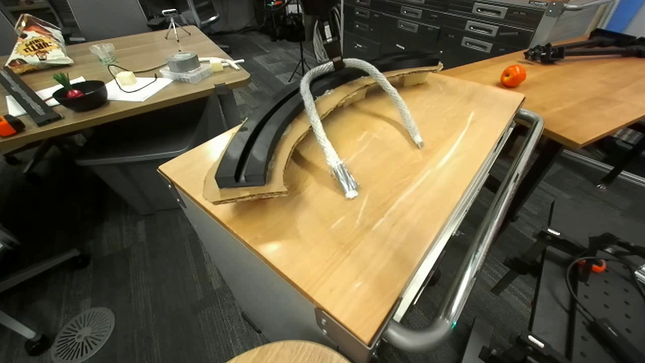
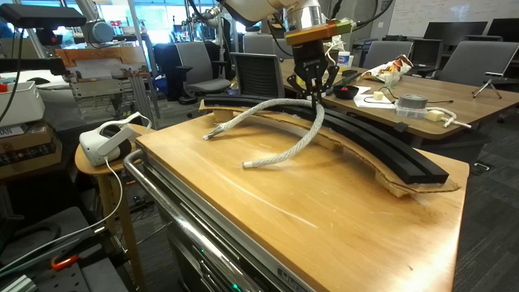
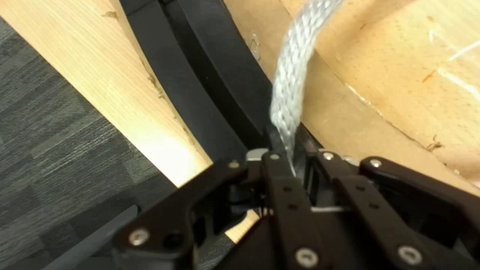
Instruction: Put the white rope on the skate
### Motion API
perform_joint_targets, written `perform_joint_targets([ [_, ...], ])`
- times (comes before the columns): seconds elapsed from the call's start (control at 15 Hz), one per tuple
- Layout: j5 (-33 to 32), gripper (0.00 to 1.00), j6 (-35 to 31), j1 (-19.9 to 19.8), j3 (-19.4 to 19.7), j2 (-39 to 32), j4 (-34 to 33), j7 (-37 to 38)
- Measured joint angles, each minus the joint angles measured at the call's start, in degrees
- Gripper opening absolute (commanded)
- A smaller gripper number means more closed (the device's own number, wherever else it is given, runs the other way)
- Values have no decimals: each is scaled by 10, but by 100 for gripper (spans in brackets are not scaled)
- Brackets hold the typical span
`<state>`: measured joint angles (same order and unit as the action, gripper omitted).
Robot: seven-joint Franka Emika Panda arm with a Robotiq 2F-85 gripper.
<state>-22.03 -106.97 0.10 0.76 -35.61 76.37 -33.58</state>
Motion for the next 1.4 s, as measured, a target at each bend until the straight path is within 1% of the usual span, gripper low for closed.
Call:
perform_joint_targets([
  [0.4, 16, 8, 68, -9, -3, -36, -67, -53],
  [0.6, 48, 8, 100, -9, -16, -55, -117, -64],
  [0.87, 98, 8, 154, -8, -38, -82, -198, -71],
  [1.07, 123, 8, 199, -8, -43, -111, -258, -71],
  [1.4, 128, 8, 257, -11, -38, -162, -332, -71],
])
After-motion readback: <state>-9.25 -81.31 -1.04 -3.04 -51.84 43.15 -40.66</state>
